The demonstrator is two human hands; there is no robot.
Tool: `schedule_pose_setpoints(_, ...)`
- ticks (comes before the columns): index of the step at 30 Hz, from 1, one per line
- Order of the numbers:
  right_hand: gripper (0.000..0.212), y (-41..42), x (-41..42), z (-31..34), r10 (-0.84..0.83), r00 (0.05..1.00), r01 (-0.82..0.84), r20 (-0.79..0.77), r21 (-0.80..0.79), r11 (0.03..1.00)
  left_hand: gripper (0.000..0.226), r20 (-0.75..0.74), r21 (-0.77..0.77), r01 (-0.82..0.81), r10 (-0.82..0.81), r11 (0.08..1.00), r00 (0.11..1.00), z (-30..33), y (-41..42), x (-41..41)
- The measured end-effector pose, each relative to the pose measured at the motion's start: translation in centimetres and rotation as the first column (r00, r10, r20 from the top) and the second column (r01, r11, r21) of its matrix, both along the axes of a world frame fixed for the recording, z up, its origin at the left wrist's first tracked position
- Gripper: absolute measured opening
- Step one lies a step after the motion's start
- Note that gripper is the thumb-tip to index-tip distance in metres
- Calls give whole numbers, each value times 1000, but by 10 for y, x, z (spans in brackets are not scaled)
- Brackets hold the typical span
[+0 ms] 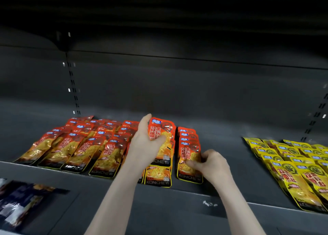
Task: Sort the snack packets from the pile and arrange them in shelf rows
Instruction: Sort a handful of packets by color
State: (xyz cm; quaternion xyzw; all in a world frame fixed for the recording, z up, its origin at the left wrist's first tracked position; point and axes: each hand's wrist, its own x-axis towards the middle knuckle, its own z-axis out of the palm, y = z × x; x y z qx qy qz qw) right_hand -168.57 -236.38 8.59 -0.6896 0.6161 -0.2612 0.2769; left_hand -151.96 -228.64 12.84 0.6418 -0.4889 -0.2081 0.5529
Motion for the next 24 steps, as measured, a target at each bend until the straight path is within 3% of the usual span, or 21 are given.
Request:
schedule_pose_setpoints(11,37,-23,-73,-4,-205,978,207,30,-157,966,56,211,89,128,-145,988,967,-20,-15,-42)
schedule_pose_setpoints(24,18,-31,-110,-3,-201,949,137,-241,-258,956,55,417,123,-21,-32,992,908,-50,-27,-85)
